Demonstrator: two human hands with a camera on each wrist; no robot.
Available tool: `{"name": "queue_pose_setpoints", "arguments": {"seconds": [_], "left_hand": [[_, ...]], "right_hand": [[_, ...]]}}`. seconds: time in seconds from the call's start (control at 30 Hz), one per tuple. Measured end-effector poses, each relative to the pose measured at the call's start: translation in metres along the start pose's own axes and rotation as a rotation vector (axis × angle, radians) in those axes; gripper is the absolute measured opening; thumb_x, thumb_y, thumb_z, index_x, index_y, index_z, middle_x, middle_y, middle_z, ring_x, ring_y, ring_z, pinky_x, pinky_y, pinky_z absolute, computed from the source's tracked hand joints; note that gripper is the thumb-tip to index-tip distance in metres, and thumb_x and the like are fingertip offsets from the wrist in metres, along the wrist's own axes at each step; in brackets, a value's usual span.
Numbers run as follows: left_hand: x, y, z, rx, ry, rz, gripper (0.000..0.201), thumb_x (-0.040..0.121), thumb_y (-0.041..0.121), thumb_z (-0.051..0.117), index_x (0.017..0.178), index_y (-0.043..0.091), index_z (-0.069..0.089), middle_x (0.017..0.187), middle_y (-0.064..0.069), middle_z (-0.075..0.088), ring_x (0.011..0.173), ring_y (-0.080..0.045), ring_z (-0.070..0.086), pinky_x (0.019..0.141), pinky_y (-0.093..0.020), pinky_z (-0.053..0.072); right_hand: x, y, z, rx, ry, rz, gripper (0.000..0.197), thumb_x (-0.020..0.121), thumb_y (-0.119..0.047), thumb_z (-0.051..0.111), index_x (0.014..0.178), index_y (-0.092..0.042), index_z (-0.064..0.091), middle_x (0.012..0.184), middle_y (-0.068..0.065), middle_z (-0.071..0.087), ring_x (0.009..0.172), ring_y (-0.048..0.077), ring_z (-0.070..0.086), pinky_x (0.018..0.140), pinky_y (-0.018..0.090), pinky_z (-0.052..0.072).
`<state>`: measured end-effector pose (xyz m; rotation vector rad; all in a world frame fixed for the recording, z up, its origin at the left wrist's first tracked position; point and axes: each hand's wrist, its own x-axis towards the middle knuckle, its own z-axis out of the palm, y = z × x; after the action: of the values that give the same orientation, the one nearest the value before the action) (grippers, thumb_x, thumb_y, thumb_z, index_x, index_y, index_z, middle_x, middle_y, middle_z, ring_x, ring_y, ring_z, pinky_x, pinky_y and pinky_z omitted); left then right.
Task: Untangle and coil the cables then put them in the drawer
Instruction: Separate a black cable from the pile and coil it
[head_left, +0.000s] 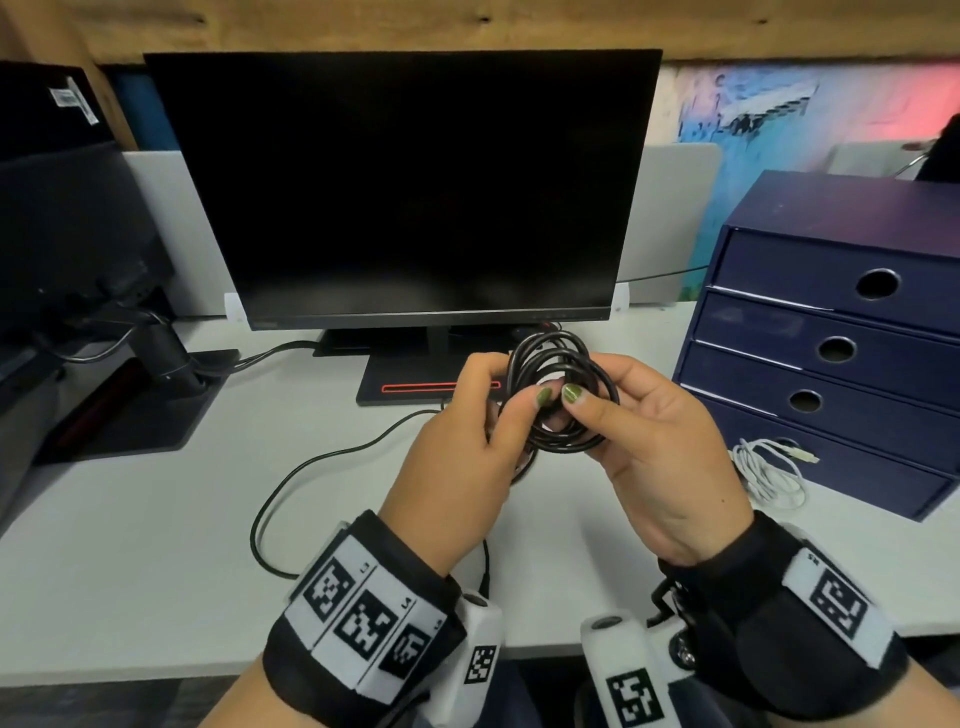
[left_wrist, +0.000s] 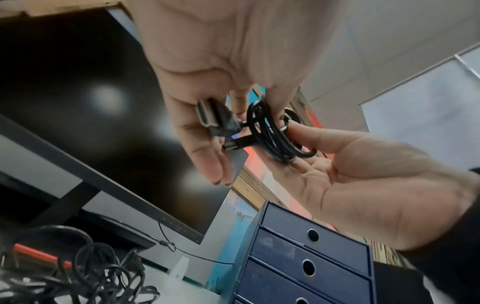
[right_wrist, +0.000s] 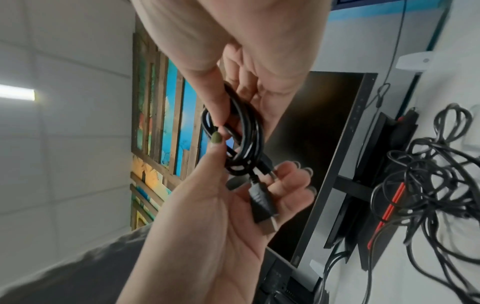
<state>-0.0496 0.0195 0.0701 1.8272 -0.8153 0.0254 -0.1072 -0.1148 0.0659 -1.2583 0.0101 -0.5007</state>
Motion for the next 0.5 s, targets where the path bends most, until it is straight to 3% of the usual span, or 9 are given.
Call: {"name": "queue_pose_setpoints", "arguments": {"seconds": [0.07, 0.17, 0.3, 0.37, 0.43, 0.5], "left_hand": [[0.002, -0.004, 0.001, -0.041, 0.023, -0.054, 0.018, 0.092, 0.046, 0.049, 0.105, 0.034, 0.05, 0.082, -0.002, 0.07, 0.072, -0.014, 0.067, 0.072, -0.044, 0.055], [0.003, -0.009, 0.005, -0.083, 0.075, -0.123, 0.013, 0.092, 0.037, 0.056, 0.096, 0.026, 0.059, 0.081, 0.001, 0.07, 0.075, -0.014, 0.067, 0.077, -0.043, 0.055], [0.004, -0.013, 0.007, -0.002, 0.115, -0.082, 0.01, 0.093, 0.029, 0.056, 0.091, 0.024, 0.064, 0.08, 0.005, 0.068, 0.076, -0.01, 0.063, 0.072, -0.028, 0.05], [0.004, -0.014, 0.006, 0.04, 0.128, -0.047, 0.008, 0.093, 0.027, 0.057, 0.093, 0.025, 0.064, 0.083, 0.008, 0.067, 0.079, -0.007, 0.062, 0.071, -0.022, 0.048], [0.005, -0.014, 0.006, 0.052, 0.125, -0.032, 0.009, 0.094, 0.026, 0.055, 0.095, 0.024, 0.064, 0.085, 0.009, 0.067, 0.081, -0.006, 0.062, 0.072, -0.022, 0.049], [0.006, -0.016, 0.006, 0.053, 0.119, -0.036, 0.011, 0.095, 0.025, 0.053, 0.096, 0.022, 0.064, 0.084, 0.009, 0.067, 0.081, -0.006, 0.062, 0.072, -0.025, 0.05]], "right_hand": [[0.001, -0.001, 0.0, -0.033, 0.021, 0.013, 0.023, 0.082, -0.001, 0.061, 0.105, -0.006, 0.066, 0.093, 0.013, 0.072, 0.082, 0.024, 0.065, 0.076, 0.031, 0.056], [0.001, 0.001, -0.001, -0.062, 0.052, 0.052, 0.023, 0.084, 0.002, 0.061, 0.104, -0.006, 0.067, 0.093, 0.017, 0.072, 0.081, 0.029, 0.063, 0.073, 0.031, 0.057], [-0.001, 0.009, -0.002, -0.139, 0.095, 0.087, 0.021, 0.084, 0.004, 0.062, 0.102, -0.005, 0.068, 0.094, 0.017, 0.072, 0.085, 0.028, 0.068, 0.08, 0.035, 0.057], [-0.002, 0.012, -0.003, -0.175, 0.109, 0.086, 0.019, 0.083, 0.002, 0.063, 0.1, -0.005, 0.069, 0.093, 0.016, 0.073, 0.086, 0.025, 0.069, 0.081, 0.032, 0.057], [-0.002, 0.012, -0.004, -0.165, 0.105, 0.079, 0.021, 0.08, 0.002, 0.066, 0.1, -0.004, 0.069, 0.093, 0.015, 0.073, 0.086, 0.023, 0.069, 0.078, 0.026, 0.056], [-0.002, 0.011, -0.005, -0.103, 0.067, 0.105, 0.03, 0.071, -0.003, 0.071, 0.1, -0.001, 0.068, 0.093, 0.017, 0.073, 0.086, 0.024, 0.069, 0.08, 0.029, 0.054]]}}
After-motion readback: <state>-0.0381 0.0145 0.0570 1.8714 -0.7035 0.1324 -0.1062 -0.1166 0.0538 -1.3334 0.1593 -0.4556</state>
